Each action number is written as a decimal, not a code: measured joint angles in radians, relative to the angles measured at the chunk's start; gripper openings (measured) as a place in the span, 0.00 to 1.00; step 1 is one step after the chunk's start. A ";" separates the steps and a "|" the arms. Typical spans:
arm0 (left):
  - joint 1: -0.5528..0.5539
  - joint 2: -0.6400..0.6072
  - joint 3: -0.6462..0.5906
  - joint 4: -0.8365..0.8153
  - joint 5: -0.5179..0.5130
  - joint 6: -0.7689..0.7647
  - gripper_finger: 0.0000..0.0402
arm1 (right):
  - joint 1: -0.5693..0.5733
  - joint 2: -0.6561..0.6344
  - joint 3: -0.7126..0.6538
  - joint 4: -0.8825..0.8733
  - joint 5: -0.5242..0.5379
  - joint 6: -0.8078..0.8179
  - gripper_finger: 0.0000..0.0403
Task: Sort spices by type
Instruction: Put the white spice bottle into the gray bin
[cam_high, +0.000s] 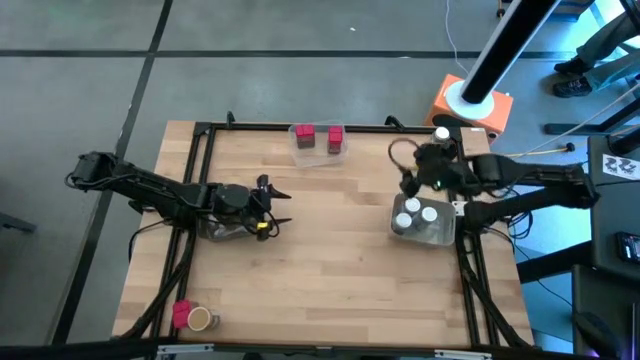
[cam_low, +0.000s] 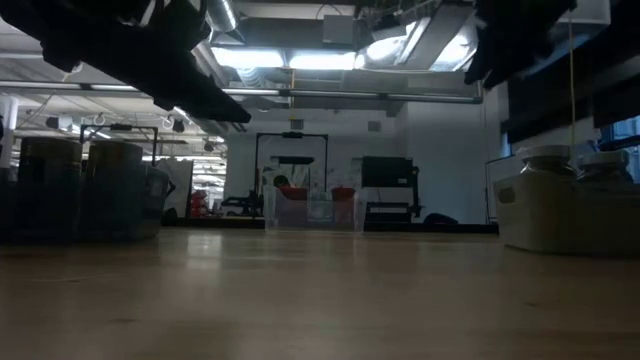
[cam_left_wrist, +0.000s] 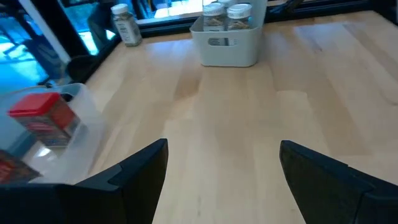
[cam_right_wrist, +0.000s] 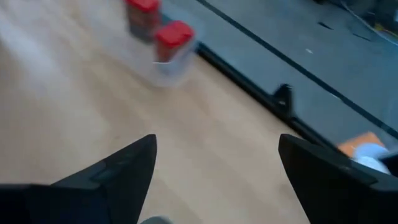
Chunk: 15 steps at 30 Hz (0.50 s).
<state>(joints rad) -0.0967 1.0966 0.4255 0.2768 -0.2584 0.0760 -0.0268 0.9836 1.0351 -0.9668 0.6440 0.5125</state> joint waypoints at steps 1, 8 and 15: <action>0.001 0.000 0.000 0.007 -0.012 0.006 0.73 | -0.041 0.000 0.000 0.002 -0.010 -0.026 0.83; 0.042 0.000 0.000 0.085 -0.053 0.022 0.73 | -0.312 0.024 0.000 0.044 -0.084 -0.199 0.83; 0.080 0.000 0.001 0.072 -0.053 0.028 0.73 | -0.545 0.085 0.000 0.049 -0.146 -0.332 0.83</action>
<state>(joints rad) -0.0172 1.0962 0.4263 0.3493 -0.3115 0.1036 -0.5720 1.0682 1.0351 -0.9173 0.4983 0.1806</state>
